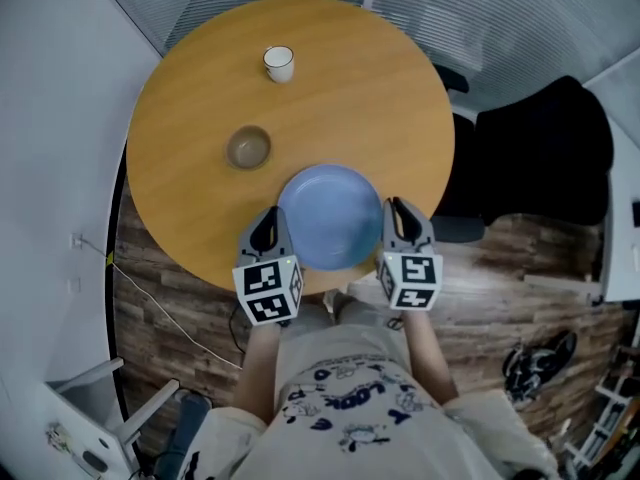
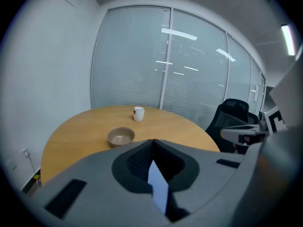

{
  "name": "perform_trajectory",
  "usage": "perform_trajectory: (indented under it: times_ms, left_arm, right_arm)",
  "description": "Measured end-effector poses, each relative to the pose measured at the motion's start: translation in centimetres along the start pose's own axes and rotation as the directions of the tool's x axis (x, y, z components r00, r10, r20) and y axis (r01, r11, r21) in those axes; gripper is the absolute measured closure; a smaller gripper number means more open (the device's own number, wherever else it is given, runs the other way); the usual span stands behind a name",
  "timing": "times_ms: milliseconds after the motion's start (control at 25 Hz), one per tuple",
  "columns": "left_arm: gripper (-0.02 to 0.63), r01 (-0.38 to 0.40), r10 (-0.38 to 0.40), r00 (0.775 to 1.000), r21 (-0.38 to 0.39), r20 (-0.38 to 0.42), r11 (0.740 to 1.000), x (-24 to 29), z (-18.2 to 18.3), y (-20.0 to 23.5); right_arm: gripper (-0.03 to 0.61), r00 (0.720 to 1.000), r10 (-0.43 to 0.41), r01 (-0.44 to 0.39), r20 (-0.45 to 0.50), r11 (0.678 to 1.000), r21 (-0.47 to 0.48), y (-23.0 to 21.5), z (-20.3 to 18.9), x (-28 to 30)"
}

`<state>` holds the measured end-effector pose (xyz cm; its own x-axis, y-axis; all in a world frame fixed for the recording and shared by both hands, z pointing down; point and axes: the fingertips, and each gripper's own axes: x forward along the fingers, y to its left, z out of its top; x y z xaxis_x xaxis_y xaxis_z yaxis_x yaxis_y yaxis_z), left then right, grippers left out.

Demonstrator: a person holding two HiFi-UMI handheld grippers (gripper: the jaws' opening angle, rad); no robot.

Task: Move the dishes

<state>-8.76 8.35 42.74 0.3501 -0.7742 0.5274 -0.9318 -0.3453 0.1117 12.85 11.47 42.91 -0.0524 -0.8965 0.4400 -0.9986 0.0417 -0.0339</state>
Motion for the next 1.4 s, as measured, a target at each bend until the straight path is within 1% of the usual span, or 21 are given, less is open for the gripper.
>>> perform_trajectory:
  times_ms: [160, 360, 560, 680, 840, 1000, 1040, 1120, 1160, 1400]
  left_arm:
    - [0.611, -0.023, 0.022, 0.999, -0.028, -0.046, 0.999, 1.3, -1.5, 0.4]
    - [0.611, -0.048, 0.045, 0.994, -0.027, -0.103, 0.998, 2.0, -3.5, 1.0]
    - [0.611, -0.065, 0.057, 0.983, -0.039, -0.177, 0.997, 2.3, -5.6, 2.1]
    - [0.611, -0.056, 0.046, 0.974, -0.041, -0.222, 0.998, 2.6, -6.9, 2.4]
    - [0.609, -0.025, 0.009, 0.965, -0.057, -0.263, 0.998, 3.1, -8.7, 2.3]
    - [0.609, -0.033, 0.011, 0.958, -0.072, -0.288, 0.997, 3.6, -9.8, 2.5]
    - [0.606, -0.037, 0.013, 0.955, -0.074, -0.296, 0.997, 3.7, -10.0, 2.6]
    - [0.56, -0.042, 0.014, 0.949, -0.081, -0.315, 0.996, 3.9, -10.6, 2.8]
    - [0.548, -0.043, 0.013, 0.946, -0.087, -0.323, 0.995, 4.0, -10.8, 2.9]
    - [0.548, -0.05, 0.01, 0.934, -0.103, -0.356, 0.993, 4.8, -12.2, 3.1]
  right_arm:
    - [0.563, 0.998, 0.029, -0.029, -0.05, 1.0, -0.012, -0.2, -1.7, 1.4]
    - [0.563, 0.995, 0.031, -0.032, -0.099, 0.999, -0.008, -0.4, -3.7, 2.3]
    - [0.529, 0.988, 0.022, -0.023, -0.153, 1.0, 0.0, -0.3, -5.7, 3.1]
    - [0.511, 0.982, 0.004, -0.002, -0.191, 1.0, 0.008, -0.6, -7.0, 3.4]
    - [0.508, 0.969, -0.021, 0.023, -0.247, 1.0, 0.005, -1.3, -9.5, 3.6]
    - [0.508, 0.958, -0.043, 0.05, -0.283, 0.999, 0.016, -1.9, -10.9, 3.6]
    - [0.509, 0.958, -0.049, 0.058, -0.284, 0.998, 0.023, -2.0, -11.1, 3.6]
    - [0.509, 0.955, -0.055, 0.068, -0.291, 0.997, 0.032, -2.0, -11.5, 3.5]
    - [0.509, 0.952, -0.056, 0.068, -0.3, 0.997, 0.032, -2.1, -11.8, 3.6]
    - [0.509, 0.944, -0.045, 0.061, -0.326, 0.997, 0.04, -1.7, -13.0, 4.0]
